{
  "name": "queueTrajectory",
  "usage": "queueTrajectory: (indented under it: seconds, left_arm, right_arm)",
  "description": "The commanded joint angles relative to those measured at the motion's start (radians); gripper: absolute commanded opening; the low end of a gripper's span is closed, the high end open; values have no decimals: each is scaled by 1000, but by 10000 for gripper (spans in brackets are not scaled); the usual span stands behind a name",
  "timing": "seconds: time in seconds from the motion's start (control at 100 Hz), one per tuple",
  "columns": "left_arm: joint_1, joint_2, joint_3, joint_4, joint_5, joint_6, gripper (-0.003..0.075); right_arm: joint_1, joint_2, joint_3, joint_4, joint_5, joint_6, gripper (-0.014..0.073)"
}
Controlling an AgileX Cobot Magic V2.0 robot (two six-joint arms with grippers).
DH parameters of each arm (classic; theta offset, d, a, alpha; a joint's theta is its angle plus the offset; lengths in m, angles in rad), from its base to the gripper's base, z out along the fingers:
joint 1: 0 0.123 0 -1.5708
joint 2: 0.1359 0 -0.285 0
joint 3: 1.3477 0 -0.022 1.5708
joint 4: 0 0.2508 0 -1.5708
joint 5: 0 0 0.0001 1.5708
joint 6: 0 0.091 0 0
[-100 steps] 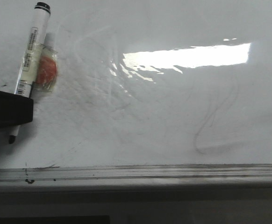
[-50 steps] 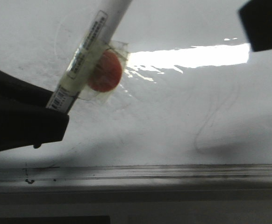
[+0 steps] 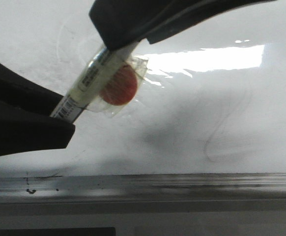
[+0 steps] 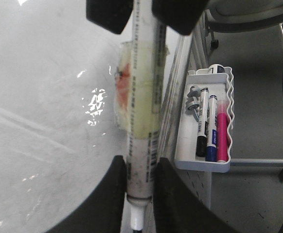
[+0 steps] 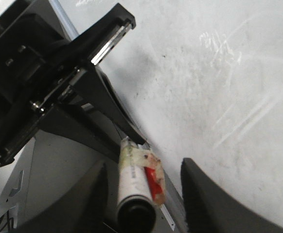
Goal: Write number 9 on whiteboard
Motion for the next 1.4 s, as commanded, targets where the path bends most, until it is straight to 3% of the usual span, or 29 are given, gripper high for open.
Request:
queueTrajectory:
  seconds: [0.0,0.09,0.18,0.27,0.42,0.49,0.7,0.93,1.18,1.39]
  left_arm:
    - [-2,-4,-33,-33,-33,-5,-20]
    - [-2,-4,-33,-43,-33,-5,-20]
    - [-2,-4,-33,-55,-31,-5,-16]
    - [-2,-4,-33,-55,-31,-7,43]
    - [-2,-4,-33,-55,-33,-12,251]
    - [-2,-4,-33,-56,-31,-27,298]
    - [-2,-139,-33,-164,93,-90,300]
    - [1,-383,-33,-306,338,-90,300]
    - [1,-433,-33,-332,352,-90,300]
    - [1,-433,-33,-343,352,-90,300]
  right_arm:
    - [1,10,-38,25,-56,-8,275]
    - [1,19,-38,27,-51,-8,195]
    - [1,22,-38,27,-49,-8,61]
    - [1,22,-38,27,-49,-8,-70]
    - [1,22,-38,27,-56,-8,-69]
    - [1,22,-38,27,-60,-8,-69]
    - [-38,-23,-67,27,-41,2,-48]
    - [-209,-52,-201,26,93,2,-48]
    - [-354,30,-305,26,158,29,-48]
    - [-333,149,-360,26,184,33,-48]
